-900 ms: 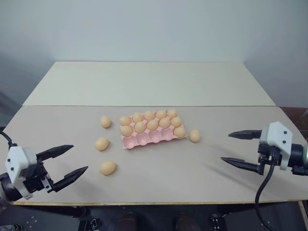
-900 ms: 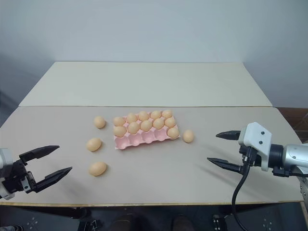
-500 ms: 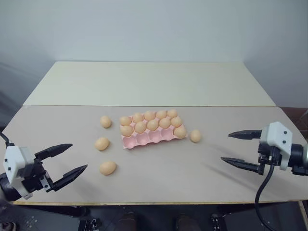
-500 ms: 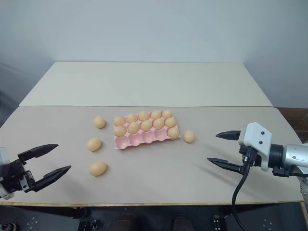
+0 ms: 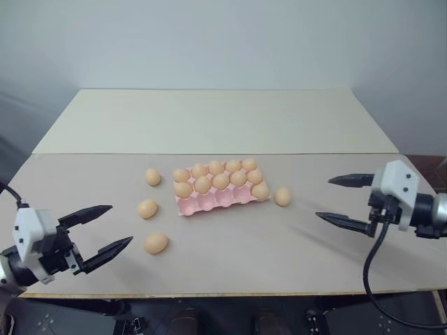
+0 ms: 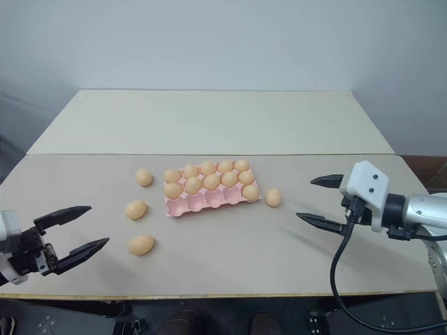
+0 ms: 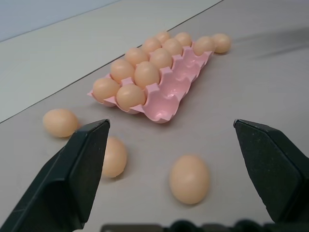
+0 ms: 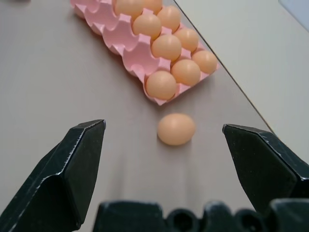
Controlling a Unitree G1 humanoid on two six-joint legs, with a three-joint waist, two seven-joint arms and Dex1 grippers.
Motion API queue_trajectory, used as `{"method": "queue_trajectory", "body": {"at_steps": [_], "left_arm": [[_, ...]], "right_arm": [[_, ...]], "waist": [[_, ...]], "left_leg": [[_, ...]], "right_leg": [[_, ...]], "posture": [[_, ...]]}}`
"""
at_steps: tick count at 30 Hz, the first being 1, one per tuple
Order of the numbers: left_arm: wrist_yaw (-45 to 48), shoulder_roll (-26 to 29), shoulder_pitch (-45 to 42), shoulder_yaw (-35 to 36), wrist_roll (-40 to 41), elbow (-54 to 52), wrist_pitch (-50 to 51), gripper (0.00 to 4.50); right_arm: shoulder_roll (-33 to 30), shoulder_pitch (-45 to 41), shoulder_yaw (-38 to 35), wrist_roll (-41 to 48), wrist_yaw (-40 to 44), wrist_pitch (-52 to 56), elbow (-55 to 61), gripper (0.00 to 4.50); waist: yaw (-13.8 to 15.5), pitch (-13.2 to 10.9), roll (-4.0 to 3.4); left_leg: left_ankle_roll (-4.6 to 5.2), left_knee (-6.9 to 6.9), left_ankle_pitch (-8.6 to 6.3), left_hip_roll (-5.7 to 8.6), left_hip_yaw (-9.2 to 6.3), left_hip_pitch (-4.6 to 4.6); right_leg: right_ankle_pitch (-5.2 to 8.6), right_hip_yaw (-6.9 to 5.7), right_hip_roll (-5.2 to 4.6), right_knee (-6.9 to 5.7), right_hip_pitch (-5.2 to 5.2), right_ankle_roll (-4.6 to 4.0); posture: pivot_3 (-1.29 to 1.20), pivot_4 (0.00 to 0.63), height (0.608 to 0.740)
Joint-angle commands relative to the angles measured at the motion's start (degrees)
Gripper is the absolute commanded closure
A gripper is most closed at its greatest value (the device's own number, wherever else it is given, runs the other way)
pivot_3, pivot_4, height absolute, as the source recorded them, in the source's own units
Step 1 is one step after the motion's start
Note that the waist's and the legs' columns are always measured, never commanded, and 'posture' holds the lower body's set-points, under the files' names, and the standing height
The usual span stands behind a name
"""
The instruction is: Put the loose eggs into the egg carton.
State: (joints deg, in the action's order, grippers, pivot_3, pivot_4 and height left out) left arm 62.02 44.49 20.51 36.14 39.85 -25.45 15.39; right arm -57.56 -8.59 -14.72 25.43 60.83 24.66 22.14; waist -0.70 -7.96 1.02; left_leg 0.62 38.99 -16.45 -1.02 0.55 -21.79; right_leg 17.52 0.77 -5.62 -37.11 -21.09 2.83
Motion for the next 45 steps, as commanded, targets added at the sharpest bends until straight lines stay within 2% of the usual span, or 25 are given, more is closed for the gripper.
{"method": "queue_trajectory", "body": {"at_steps": [1, 6, 10, 18, 28, 32, 33, 36, 39, 45], "left_arm": [[0.1, 1.1, -1.8, -0.8, 0.7, -0.6, 0.5, 0.03], [0.4, 1.2, -2.8, -1.9, 1.2, -1.0, 0.8, 0.03], [0.5, 0.9, -2.4, -2.1, 1.2, -1.7, 1.0, 0.03], [0.2, 0.6, -1.6, -1.8, 1.2, -2.1, 0.9, 0.03], [-0.4, -0.3, 0.2, -0.9, 1.1, -2.8, 0.3, 0.03], [-0.3, -0.3, 0.3, -0.8, 0.8, -2.5, 0.1, 0.00], [-0.3, -0.3, 0.3, -0.7, 0.8, -2.4, 0.0, 0.00], [-0.3, -0.2, 0.3, -0.6, 0.8, -2.3, 0.0, 0.00], [-0.3, -0.2, 0.3, -0.5, 0.6, -2.3, 0.0, 0.00], [-0.5, -0.3, 0.3, -0.5, 0.5, -2.2, -0.2, 0.00]], "right_arm": [[0.7, -4.2, 6.2, -4.3, -1.6, -1.1, -2.5, 0.00], [5.0, -11.3, 16.2, -12.7, -3.1, -6.2, -12.1, 0.00], [9.5, -17.0, 21.4, -17.9, -3.9, -10.9, -20.9, 0.00], [15.5, -25.4, 25.3, -23.2, -3.9, -17.6, -35.6, 0.00], [17.2, -27.0, 26.2, -25.2, -2.1, -20.9, -43.3, 0.00], [17.7, -27.3, 26.1, -25.4, -1.6, -21.5, -44.4, 0.73], [17.8, -27.3, 26.0, -25.5, -1.7, -21.7, -44.4, 1.15], [17.8, -27.0, 25.9, -25.5, -1.7, -22.2, -44.0, 1.93], [17.4, -25.9, 25.3, -25.6, -2.8, -21.8, -42.1, 2.07], [14.2, -22.9, 22.5, -25.3, -4.7, -19.1, -33.2, 2.07]], "waist": [[0.0, 0.0, 0.00], [-0.1, 0.0, 0.00], [-0.3, 0.0, -0.01], [-0.1, 0.0, -0.02], [-0.2, 0.0, -0.02], [-0.3, 0.0, -0.02], [-0.3, 0.0, -0.02], [-0.3, 0.0, -0.02], [-0.3, 0.0, -0.03], [-0.1, 0.0, -0.04]], "left_leg": [[0.00, 0.00, 0.00, 0.00, 0.00, 0.01], [0.00, -0.01, 0.00, 0.03, 0.02, -0.10], [0.00, -0.02, 0.00, 0.02, 0.05, -0.15], [-0.01, -0.02, 0.00, 0.03, 0.06, -0.17], [-0.01, -0.02, 0.00, 0.01, 0.07, -0.17], [-0.01, -0.02, 0.00, 0.01, 0.07, -0.17], [-0.01, -0.02, 0.00, 0.01, 0.07, -0.17], [-0.01, -0.02, 0.00, 0.01, 0.07, -0.17], [-0.01, -0.02, 0.00, 0.01, 0.07, -0.17], [-0.01, -0.05, 0.00, 0.01, 0.07, -0.22]], "right_leg": [[0.00, 0.00, 0.00, 0.00, 0.00, 0.00], [0.00, 0.01, 0.00, 0.03, -0.11, 0.00], [0.00, 0.01, 0.00, 0.02, -0.18, 0.00], [0.00, 0.00, 0.00, 0.01, -0.20, 0.00], [0.00, 0.01, -0.01, 0.01, -0.20, 0.00], [0.00, 0.01, -0.02, 0.01, -0.20, 0.00], [0.00, 0.02, -0.02, 0.01, -0.20, 0.00], [0.00, 0.01, -0.02, 0.01, -0.20, 0.00], [0.00, 0.01, -0.02, 0.01, -0.20, 0.00], [0.00, 0.00, -0.06, 0.02, -0.24, 0.00]], "posture": [[0.00, 0.150, 0.740], [0.00, 0.150, 0.740], [0.00, 0.150, 0.740], [0.00, 0.150, 0.740], [0.00, 0.150, 0.740], [0.00, 0.150, 0.740], [0.00, 0.150, 0.740], [0.00, 0.150, 0.740], [0.00, 0.150, 0.740], [0.00, 0.150, 0.740]]}}
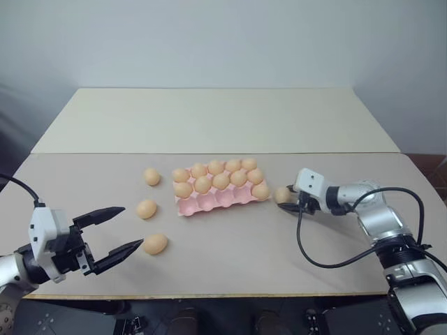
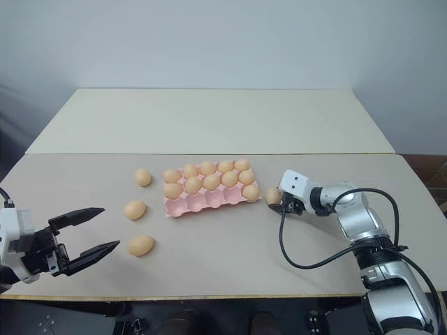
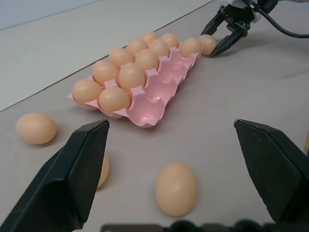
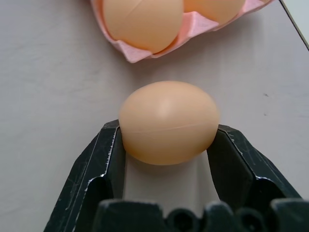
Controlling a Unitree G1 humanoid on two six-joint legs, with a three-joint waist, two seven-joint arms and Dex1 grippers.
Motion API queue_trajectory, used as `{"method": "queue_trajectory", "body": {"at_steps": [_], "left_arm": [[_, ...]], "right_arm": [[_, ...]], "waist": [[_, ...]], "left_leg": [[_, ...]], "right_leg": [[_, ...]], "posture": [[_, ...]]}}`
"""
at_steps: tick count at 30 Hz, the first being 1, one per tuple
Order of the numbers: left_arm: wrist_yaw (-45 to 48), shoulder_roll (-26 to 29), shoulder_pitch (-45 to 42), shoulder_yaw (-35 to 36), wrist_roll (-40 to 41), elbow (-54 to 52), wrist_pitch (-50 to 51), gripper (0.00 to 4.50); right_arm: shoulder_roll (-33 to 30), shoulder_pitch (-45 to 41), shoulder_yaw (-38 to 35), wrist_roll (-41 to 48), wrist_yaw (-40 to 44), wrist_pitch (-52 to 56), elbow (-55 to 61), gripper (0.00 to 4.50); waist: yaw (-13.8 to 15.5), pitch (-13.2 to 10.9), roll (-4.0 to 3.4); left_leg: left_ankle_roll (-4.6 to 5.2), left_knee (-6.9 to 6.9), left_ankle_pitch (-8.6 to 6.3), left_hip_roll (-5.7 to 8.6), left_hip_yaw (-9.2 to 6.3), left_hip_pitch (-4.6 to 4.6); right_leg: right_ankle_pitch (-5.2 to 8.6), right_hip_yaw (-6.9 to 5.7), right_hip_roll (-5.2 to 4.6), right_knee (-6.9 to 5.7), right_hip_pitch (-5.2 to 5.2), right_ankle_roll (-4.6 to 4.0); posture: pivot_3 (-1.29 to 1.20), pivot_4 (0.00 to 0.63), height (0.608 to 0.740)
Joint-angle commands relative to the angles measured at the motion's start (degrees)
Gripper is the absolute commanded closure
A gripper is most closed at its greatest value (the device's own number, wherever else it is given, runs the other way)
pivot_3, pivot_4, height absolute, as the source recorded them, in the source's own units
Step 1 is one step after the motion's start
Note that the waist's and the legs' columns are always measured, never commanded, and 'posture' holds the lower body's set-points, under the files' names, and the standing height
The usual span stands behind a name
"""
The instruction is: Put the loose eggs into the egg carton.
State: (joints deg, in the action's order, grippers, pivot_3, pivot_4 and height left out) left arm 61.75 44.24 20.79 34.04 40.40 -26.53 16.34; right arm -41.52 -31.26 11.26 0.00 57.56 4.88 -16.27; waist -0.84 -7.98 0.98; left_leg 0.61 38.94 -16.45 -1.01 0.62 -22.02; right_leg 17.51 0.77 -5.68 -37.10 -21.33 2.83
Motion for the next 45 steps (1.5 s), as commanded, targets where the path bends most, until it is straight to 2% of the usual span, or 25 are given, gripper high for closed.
{"method": "queue_trajectory", "body": {"at_steps": [1, 5, 10, 16, 22, 26, 28, 29, 31, 38, 45], "left_arm": [[-0.3, -0.1, -0.1, 1.6, -0.1, -1.0, -1.1, 0.00], [-0.4, 0.0, -0.4, 1.3, -0.2, -0.8, -1.2, 0.00], [-0.5, 0.2, -1.0, 1.2, -0.1, -0.7, -1.0, 0.00], [-0.8, -0.1, -0.3, 1.7, 0.0, -1.5, -0.8, 0.00], [-1.4, -0.9, 1.4, 2.4, 0.2, -2.9, -0.8, 0.00], [-1.9, -1.1, 2.1, 2.9, 0.4, -3.4, -0.7, 0.00], [-2.1, -1.1, 2.2, 2.8, 0.3, -3.5, -0.8, 0.00], [-2.2, -1.1, 2.2, 2.8, 0.3, -3.5, -0.8, 0.00], [-2.4, -1.1, 2.1, 2.6, 0.4, -3.5, -0.8, 0.00], [-2.4, -1.2, 2.1, 2.1, 0.0, -3.3, -1.1, 0.00], [-1.5, -1.7, 4.3, 2.6, -1.3, -2.0, -1.9, 0.00]], "right_arm": [[-2.2, -0.2, -3.9, 0.1, -1.9, 1.1, 6.9, 2.07], [-1.7, -1.8, -4.6, 1.3, -2.4, 3.6, 13.9, 2.07], [2.1, -4.3, -2.7, 3.2, -1.7, 7.6, 19.7, 2.07], [8.1, -6.4, 1.5, 0.7, -3.1, 7.6, 17.5, 2.07], [10.9, -7.2, 4.2, -1.6, -4.2, 4.4, 13.1, 2.07], [11.4, -7.7, 4.1, -1.6, -3.9, 2.0, 11.5, 0.97], [11.8, -8.0, 4.1, -2.0, -4.7, 1.1, 10.9, 0.25], [11.9, -8.1, 4.1, -2.1, -4.7, 0.8, 10.7, 0.03], [11.8, -8.0, 3.9, -1.9, -4.6, 0.5, 10.8, 0.03], [8.2, -5.2, 0.2, 0.8, -3.6, 4.2, 18.2, 0.03], [-4.5, 4.6, -10.0, 14.9, 5.9, 19.7, 36.3, 0.03]], "waist": [[0.0, 0.0, 0.00], [-0.3, 0.0, 0.00], [-0.4, 0.0, -0.01], [-0.1, 0.0, -0.01], [-0.2, 0.0, -0.01], [-0.2, 0.0, -0.02], [-0.2, 0.0, -0.02], [-0.3, 0.0, -0.02], [-0.3, 0.0, -0.02], [-0.1, 0.0, -0.02], [0.2, 0.0, -0.02]], "left_leg": [[0.00, 0.00, 0.00, 0.00, 0.00, 0.00], [0.00, 0.00, 0.00, -0.02, 0.00, 0.04], [0.00, -0.02, 0.00, -0.04, 0.00, 0.04], [0.00, -0.02, 0.00, -0.01, -0.01, -0.01], [-0.01, -0.02, 0.00, 0.01, -0.01, -0.01], [-0.01, -0.02, 0.01, 0.01, -0.01, -0.03], [-0.02, -0.02, 0.01, 0.01, -0.01, -0.01], [-0.02, -0.02, 0.01, 0.01, -0.01, -0.01], [-0.02, -0.03, 0.01, 0.01, -0.01, 0.00], [-0.02, -0.04, 0.01, 0.01, -0.02, -0.04], [0.01, -0.05, -0.01, 0.03, -0.09, -0.11]], "right_leg": [[0.00, 0.00, -0.01, 0.00, 0.00, 0.00], [0.00, 0.01, 0.02, -0.02, 0.00, 0.00], [0.00, 0.02, 0.04, -0.02, 0.00, -0.01], [0.00, 0.00, 0.00, -0.02, -0.05, 0.00], [0.00, 0.00, 0.00, -0.02, -0.06, 0.00], [0.00, 0.00, 0.00, -0.02, -0.08, -0.01], [0.00, 0.00, 0.01, -0.03, -0.08, -0.01], [0.00, 0.00, 0.01, -0.03, -0.08, -0.01], [0.00, 0.00, 0.02, -0.03, -0.08, -0.01], [0.00, 0.00, 0.00, -0.02, -0.09, -0.01], [0.00, -0.07, -0.08, 0.05, -0.06, 0.00]], "posture": [[0.00, 0.150, 0.740], [0.00, 0.150, 0.740], [0.00, 0.150, 0.740], [0.00, 0.150, 0.740], [0.00, 0.150, 0.740], [0.00, 0.150, 0.740], [0.00, 0.150, 0.740], [0.00, 0.150, 0.740], [0.00, 0.150, 0.740], [0.00, 0.150, 0.740], [0.00, 0.150, 0.740]]}}
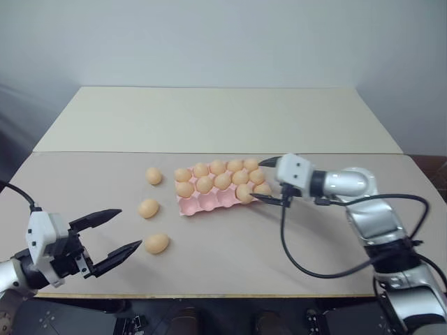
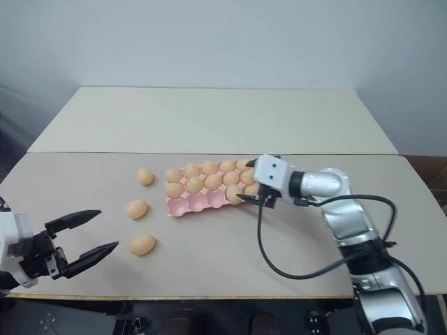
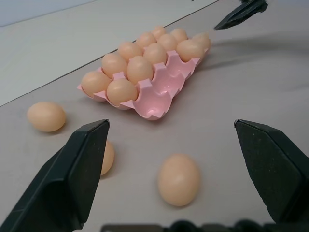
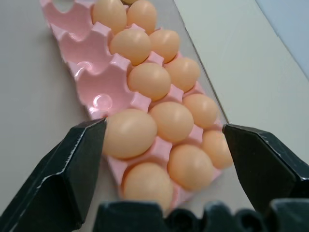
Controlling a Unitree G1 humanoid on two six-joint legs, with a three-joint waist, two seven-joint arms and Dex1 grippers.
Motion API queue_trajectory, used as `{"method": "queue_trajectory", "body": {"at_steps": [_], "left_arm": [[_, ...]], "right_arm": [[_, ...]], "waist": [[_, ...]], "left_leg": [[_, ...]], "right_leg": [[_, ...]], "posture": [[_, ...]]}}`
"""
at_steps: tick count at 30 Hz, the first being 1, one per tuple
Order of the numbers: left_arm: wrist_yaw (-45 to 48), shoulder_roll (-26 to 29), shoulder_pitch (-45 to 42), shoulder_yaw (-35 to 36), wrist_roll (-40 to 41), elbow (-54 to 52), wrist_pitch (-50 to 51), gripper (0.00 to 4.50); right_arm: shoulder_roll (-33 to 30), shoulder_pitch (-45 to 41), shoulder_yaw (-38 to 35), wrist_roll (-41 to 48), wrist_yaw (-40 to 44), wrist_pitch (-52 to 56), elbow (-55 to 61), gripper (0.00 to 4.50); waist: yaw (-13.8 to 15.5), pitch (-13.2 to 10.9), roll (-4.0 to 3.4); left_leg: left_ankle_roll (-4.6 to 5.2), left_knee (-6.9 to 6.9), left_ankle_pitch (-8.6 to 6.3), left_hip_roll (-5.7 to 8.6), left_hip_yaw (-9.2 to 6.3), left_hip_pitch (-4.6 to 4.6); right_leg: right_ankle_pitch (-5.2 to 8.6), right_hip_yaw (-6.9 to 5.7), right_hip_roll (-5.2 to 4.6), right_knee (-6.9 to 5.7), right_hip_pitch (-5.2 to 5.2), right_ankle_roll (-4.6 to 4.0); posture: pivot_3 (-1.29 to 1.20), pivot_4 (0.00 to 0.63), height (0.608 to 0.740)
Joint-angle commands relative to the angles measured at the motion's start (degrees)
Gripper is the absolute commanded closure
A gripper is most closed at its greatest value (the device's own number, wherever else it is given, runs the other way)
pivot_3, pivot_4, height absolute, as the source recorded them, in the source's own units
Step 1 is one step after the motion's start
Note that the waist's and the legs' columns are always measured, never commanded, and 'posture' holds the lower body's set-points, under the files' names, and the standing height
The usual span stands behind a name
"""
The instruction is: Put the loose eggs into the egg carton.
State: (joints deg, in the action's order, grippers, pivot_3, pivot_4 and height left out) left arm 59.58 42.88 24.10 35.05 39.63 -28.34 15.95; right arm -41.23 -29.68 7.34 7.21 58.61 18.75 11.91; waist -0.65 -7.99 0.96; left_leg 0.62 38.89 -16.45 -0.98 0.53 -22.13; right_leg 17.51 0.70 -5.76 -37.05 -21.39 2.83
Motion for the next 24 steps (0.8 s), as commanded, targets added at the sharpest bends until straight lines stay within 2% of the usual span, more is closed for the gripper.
{"method": "queue_trajectory", "body": {"at_steps": [1, 5, 9, 19, 24], "left_arm": [[1.0, -0.5, 1.5, 1.7, -1.1, 0.4, -2.0, 0.00], [1.3, -0.9, 2.5, 1.9, -2.4, 2.5, -3.3, 0.00], [2.5, -1.1, 3.5, 1.2, -4.5, 4.7, -5.4, 0.00], [4.7, -0.8, 3.9, -0.8, -7.3, 7.2, -8.1, 0.00], [1.4, 0.5, 1.8, -5.7, -12.0, 5.6, -6.1, 0.00]], "right_arm": [[-7.1, 5.0, -8.0, 10.1, 6.8, 6.8, 10.1, 0.03], [-15.4, 12.5, -15.2, 17.8, 13.3, 10.1, 14.8, 0.03], [-19.9, 18.2, -20.2, 21.7, 16.6, 10.4, 16.7, 0.03], [-20.0, 23.2, -22.2, 22.7, 11.2, 12.1, 19.7, 0.03], [-19.9, 22.8, -21.3, 22.5, 8.8, 12.5, 20.3, 0.03]], "waist": [[0.0, 0.0, 0.00], [-0.2, 0.0, -0.01], [-0.2, 0.0, 0.00], [0.0, 0.0, 0.01], [0.1, 0.0, 0.01]], "left_leg": [[0.01, 0.00, 0.00, 0.00, 0.00, -0.03], [0.02, -0.04, -0.01, 0.00, -0.01, 0.05], [0.02, -0.03, -0.01, -0.01, 0.02, 0.25], [0.02, -0.02, -0.01, -0.01, 0.03, 0.21], [0.02, -0.01, -0.01, 0.00, 0.02, 0.22]], "right_leg": [[0.00, 0.00, -0.02, 0.05, 0.01, 0.00], [0.00, 0.00, -0.04, 0.12, 0.09, 0.00], [0.00, 0.04, -0.03, 0.09, 0.24, 0.00], [0.00, 0.02, -0.01, 0.09, 0.23, 0.00], [0.00, 0.02, 0.00, 0.08, 0.24, 0.00]], "posture": [[0.00, 0.150, 0.740], [0.00, 0.150, 0.740], [0.00, 0.150, 0.740], [0.00, 0.150, 0.740], [0.00, 0.150, 0.740]]}}
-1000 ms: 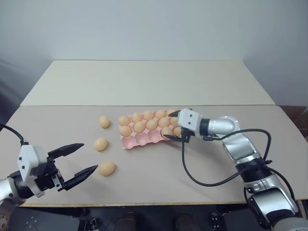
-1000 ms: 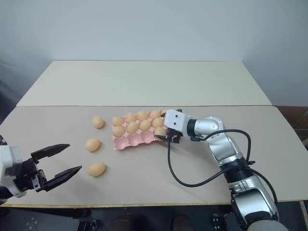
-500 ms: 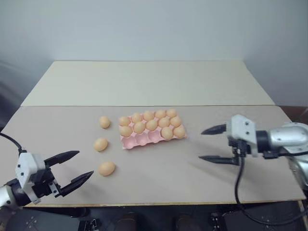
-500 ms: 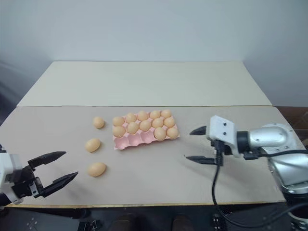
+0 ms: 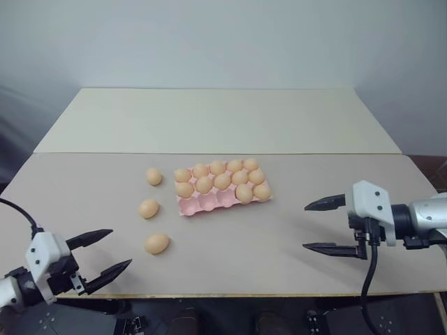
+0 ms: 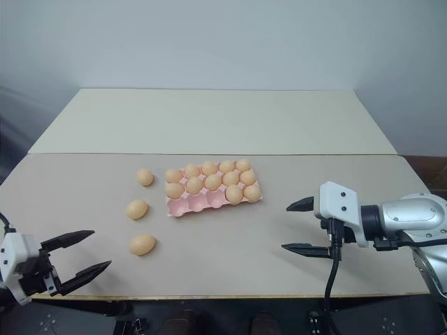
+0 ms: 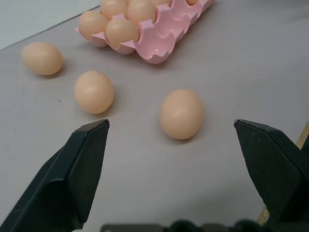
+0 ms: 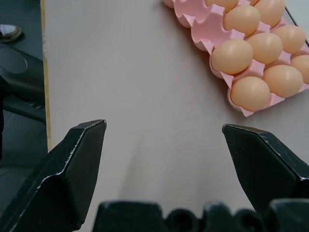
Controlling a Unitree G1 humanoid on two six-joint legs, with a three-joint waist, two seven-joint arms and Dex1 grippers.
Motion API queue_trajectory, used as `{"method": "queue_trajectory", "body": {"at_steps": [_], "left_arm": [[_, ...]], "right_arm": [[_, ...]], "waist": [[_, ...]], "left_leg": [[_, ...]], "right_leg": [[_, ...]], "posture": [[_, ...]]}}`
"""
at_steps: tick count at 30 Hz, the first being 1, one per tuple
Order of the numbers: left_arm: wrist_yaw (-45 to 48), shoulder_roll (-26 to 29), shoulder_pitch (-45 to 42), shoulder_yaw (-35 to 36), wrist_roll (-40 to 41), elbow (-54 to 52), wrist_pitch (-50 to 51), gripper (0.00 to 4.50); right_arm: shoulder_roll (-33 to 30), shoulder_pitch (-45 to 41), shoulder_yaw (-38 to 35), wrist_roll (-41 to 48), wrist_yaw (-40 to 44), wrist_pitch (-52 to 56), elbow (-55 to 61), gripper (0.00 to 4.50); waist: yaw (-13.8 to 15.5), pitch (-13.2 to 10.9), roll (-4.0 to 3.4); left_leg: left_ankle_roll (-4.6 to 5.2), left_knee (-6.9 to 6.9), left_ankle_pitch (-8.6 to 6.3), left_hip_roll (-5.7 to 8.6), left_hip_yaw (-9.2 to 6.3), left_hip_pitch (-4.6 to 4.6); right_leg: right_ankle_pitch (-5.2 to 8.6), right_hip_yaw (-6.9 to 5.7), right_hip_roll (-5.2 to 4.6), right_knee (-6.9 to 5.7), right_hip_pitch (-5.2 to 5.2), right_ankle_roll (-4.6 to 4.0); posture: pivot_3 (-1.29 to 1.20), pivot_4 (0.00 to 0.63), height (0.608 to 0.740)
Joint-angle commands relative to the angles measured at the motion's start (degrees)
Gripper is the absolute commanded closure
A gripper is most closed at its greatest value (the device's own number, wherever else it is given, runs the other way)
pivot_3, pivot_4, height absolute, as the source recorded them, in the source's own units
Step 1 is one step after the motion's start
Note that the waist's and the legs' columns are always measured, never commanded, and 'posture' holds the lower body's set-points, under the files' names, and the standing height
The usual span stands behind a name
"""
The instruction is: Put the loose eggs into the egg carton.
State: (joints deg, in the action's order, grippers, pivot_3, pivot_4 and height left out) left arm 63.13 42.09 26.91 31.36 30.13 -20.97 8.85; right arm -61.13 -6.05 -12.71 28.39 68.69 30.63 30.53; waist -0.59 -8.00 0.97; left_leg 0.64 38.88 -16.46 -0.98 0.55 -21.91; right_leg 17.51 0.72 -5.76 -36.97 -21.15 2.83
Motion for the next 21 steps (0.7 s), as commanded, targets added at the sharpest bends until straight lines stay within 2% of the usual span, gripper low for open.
{"method": "queue_trajectory", "body": {"at_steps": [1, 9, 13, 21], "left_arm": [[-2.8, 1.4, -1.9, -3.4, -2.8, -2.3, 1.6, 0.00], [-8.8, 0.8, -11.1, -15.1, -8.8, -1.8, 3.7, 0.00], [-10.7, 0.1, -13.5, -18.4, -11.0, -0.2, 3.7, 0.00], [-9.6, -0.2, -17.7, -25.8, -17.1, 9.8, -2.9, 0.00]], "right_arm": [[0.1, -1.3, -1.0, 1.5, -1.9, 0.9, 1.8, 0.03], [0.9, -4.3, 0.8, 1.9, -5.3, 2.6, 2.5, 0.03], [0.7, -4.5, 0.6, 2.1, -6.2, 2.9, 2.8, 0.03], [0.9, -4.1, 0.8, 2.3, -8.5, 3.4, 3.7, 0.03]], "waist": [[0.1, 0.0, 0.00], [0.0, 0.0, 0.00], [-0.1, 0.0, 0.00], [0.0, 0.0, 0.00]], "left_leg": [[0.00, 0.01, 0.00, 0.00, 0.00, -0.01], [0.00, 0.01, 0.00, 0.01, 0.00, -0.03], [0.00, 0.01, 0.00, 0.01, 0.00, -0.05], [0.00, 0.03, 0.00, 0.02, 0.00, -0.06]], "right_leg": [[0.00, 0.00, 0.01, 0.00, 0.00, 0.00], [0.00, 0.01, 0.04, -0.02, -0.03, 0.00], [0.00, 0.01, 0.05, -0.02, -0.05, 0.01], [0.00, 0.00, 0.04, -0.05, -0.06, 0.01]], "posture": [[0.00, 0.150, 0.740], [0.00, 0.150, 0.740], [0.00, 0.150, 0.740], [0.00, 0.150, 0.740]]}}
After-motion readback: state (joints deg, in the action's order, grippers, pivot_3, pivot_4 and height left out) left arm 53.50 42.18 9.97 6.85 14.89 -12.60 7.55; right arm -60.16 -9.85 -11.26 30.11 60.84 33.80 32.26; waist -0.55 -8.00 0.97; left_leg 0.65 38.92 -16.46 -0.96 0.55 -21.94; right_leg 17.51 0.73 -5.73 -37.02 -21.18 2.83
